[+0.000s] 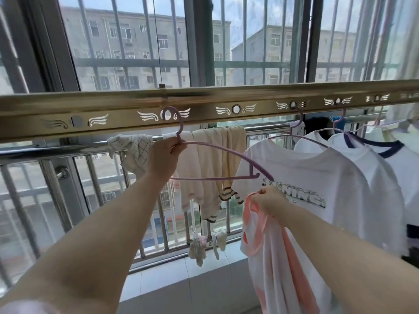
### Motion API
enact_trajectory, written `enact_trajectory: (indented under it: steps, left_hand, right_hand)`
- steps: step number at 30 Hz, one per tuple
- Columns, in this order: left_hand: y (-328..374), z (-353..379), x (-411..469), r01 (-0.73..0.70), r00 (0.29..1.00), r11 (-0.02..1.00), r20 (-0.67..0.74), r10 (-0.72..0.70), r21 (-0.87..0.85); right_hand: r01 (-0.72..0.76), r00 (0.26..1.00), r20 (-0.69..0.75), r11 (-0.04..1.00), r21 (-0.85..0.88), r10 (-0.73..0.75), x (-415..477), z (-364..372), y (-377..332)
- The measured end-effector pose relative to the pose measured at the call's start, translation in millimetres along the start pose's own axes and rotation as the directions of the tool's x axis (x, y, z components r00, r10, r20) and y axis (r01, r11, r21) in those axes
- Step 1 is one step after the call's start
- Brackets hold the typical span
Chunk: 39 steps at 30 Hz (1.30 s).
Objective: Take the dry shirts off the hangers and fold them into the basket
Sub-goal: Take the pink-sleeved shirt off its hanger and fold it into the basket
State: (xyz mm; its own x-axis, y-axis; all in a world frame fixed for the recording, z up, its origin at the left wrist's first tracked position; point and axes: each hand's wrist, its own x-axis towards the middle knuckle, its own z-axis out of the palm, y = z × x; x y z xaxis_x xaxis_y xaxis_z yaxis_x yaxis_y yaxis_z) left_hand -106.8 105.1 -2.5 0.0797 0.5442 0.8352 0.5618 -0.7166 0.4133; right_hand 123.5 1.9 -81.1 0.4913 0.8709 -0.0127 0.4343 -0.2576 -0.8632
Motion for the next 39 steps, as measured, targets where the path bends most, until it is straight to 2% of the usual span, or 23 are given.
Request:
enact_trajectory:
  steps: [12,16,18,21,23,26,28,30,31,33,34,35,37,39]
  left_hand:
    - [-27,16,25,-0.033,0.999,0.996,0.007,0.033,0.085]
    - [-44,19,30,0.008,0.999,0.996,0.053,-0.013,0.084]
    - [-56,22,29,0.081,0.993,0.994,0.078,-0.086,0.067]
    - [-77,34,23,0.149,0.989,0.988,-0.008,-0.148,0.041]
    - [-85,43,15,0.202,0.971,0.975,-0.150,-0.187,0.090]
    - [-79,55,-17,0.366,0.846,0.928,-0.392,-0.361,-0.067]
    - [-73,61,-39,0.527,0.689,0.823,-0.461,-0.560,-0.211]
    - [-74,75,-55,0.738,0.514,0.602,-0.323,-0.794,-0.306]
    - [-73,82,-60,0.797,0.460,0.503,-0.204,-0.864,-0.335]
    - [-63,90,-62,0.762,0.478,0.431,-0.028,-0.878,-0.483]
    - [-54,94,-61,0.705,0.482,0.391,-0.004,-0.876,-0.591]
    - [-45,97,-62,0.639,0.458,0.323,0.008,-0.889,-0.698]
    - [-27,102,-70,0.534,0.350,0.135,0.072,-0.934,-0.834]
    - [-18,108,-94,0.627,0.294,0.070,0.152,-0.944,-0.776]
  right_hand:
    - [-0.076,0.996,0.038,0.997,0.016,0.076,17,11,-5]
    - [-0.053,0.995,0.085,0.999,0.008,0.052,24,15,-8]
    - [-0.044,0.995,0.091,0.999,0.025,0.041,29,17,-8]
    - [-0.014,0.994,0.112,0.999,0.033,0.010,30,18,-7]
    - [0.001,0.993,0.117,0.999,0.037,-0.005,29,17,-5]
    - [0.032,0.993,0.112,0.997,0.064,-0.039,28,16,0]
    - [0.058,0.991,0.116,0.996,0.061,-0.065,27,14,4]
    - [0.079,0.988,0.130,0.995,0.065,-0.087,25,11,8]
    - [0.090,0.985,0.138,0.993,0.070,-0.099,23,9,10]
    - [0.114,0.982,0.145,0.990,0.083,-0.125,20,4,12]
    - [0.125,0.979,0.147,0.987,0.096,-0.139,18,1,14]
    - [0.132,0.977,0.152,0.984,0.115,-0.149,16,-3,15]
    - [0.142,0.973,0.160,0.978,0.152,-0.166,12,-11,19]
    - [0.152,0.970,0.166,0.974,0.167,-0.179,8,-19,23]
